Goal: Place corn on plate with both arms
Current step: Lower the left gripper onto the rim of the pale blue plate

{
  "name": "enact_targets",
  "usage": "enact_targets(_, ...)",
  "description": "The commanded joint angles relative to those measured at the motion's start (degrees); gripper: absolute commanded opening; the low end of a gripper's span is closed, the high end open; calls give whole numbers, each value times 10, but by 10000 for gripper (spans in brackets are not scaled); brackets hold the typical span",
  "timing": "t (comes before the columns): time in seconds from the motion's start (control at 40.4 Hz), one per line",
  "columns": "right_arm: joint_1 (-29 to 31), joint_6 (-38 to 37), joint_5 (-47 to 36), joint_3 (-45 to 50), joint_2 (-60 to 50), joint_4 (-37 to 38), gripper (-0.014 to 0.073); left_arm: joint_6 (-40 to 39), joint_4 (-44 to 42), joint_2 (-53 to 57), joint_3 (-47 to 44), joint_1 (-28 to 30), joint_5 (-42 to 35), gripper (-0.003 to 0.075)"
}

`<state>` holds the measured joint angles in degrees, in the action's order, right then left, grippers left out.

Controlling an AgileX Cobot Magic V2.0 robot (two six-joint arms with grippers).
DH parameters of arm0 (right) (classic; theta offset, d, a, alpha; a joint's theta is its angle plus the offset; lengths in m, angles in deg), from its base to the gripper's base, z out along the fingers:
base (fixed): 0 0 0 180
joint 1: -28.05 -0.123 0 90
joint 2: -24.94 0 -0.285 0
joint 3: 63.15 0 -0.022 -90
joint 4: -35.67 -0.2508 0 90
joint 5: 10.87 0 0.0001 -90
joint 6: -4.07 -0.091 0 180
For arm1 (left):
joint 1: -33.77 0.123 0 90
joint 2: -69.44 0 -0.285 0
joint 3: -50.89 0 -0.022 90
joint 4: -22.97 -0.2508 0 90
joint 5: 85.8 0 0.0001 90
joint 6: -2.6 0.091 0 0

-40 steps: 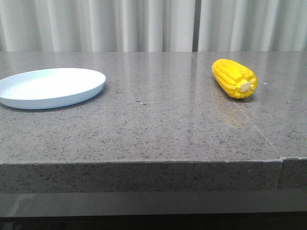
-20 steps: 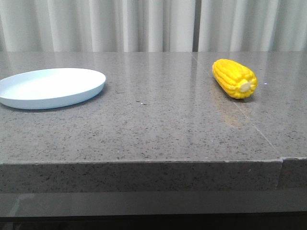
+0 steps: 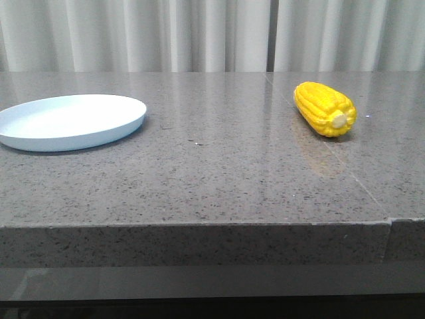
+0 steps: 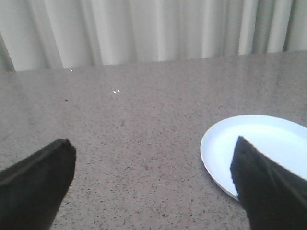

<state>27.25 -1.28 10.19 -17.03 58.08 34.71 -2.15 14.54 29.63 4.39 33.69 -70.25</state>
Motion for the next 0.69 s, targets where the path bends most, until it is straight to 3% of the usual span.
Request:
enact_targets(0.0,3,3,-45,-20,7,4,603,0,10,-63,49,-23,-30,620)
enact_targets(0.223,3,3,-45,-20,7,4,603,0,14,-234,179,-81,103,619)
enact_targets(0.42,3,3,-45,-20,7,4,603,0,34,-386,308,-85,242,619)
enact_targets(0.668,3,3,-45,-20,7,4,603,0,64,-540,426,-94,340,619)
